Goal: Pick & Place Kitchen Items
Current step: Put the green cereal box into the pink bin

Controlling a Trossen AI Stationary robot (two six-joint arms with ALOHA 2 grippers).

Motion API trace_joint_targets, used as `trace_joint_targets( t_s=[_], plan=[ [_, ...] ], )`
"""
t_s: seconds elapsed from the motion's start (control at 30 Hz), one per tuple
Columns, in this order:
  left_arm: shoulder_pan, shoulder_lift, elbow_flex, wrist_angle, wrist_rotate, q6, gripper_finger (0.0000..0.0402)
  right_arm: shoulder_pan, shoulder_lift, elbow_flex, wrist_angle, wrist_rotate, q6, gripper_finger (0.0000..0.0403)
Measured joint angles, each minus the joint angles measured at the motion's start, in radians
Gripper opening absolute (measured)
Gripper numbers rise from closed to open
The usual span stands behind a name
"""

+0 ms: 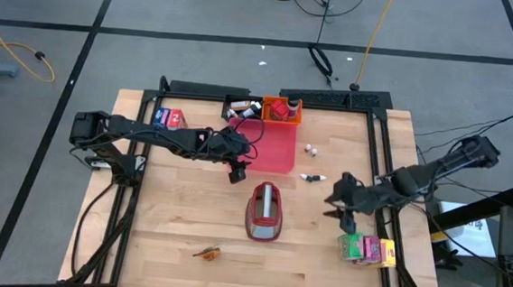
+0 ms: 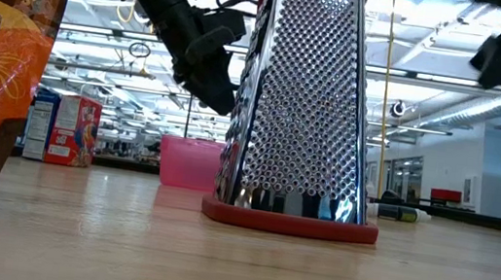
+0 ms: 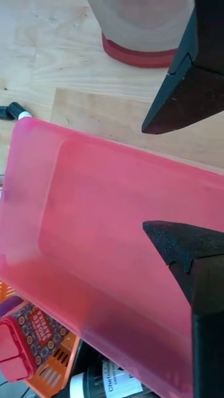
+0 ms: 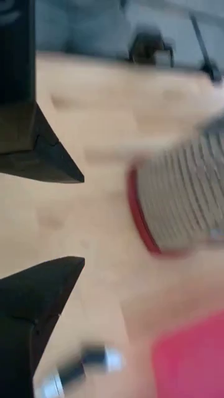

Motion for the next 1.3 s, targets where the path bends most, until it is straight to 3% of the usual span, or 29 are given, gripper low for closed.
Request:
trace_joint_targets(
  t_s=[0.2,0.47,0.73,0.93,1.3],
  plan=[
    [0.0,0.0,0.0,-0.004,0.0,-0.018,0.0244,0.147,0.081,0.112,-0.028,-0.027,0.145,0.0152],
    [0.0,0.0,0.0,-0.009,0.0,-0.019,0.0244,0.337,0.291,0.313,0.1,-0.023,0.22,0.0106],
    [0.0,0.0,0.0,-0.012,0.0,-0.022,0.0244,0.39,0.501,0.529,-0.106,-0.093,0.444,0.0076],
    [0.0,0.0,0.0,-0.012,0.0,-0.025,0.0244,0.364,0.521,0.537,-0.177,-0.161,0.529,0.0095],
    [0.0,0.0,0.0,-0.012,0.0,-0.045,0.0244,0.289,0.521,0.537,-0.445,-0.265,0.624,0.0192]
  ],
)
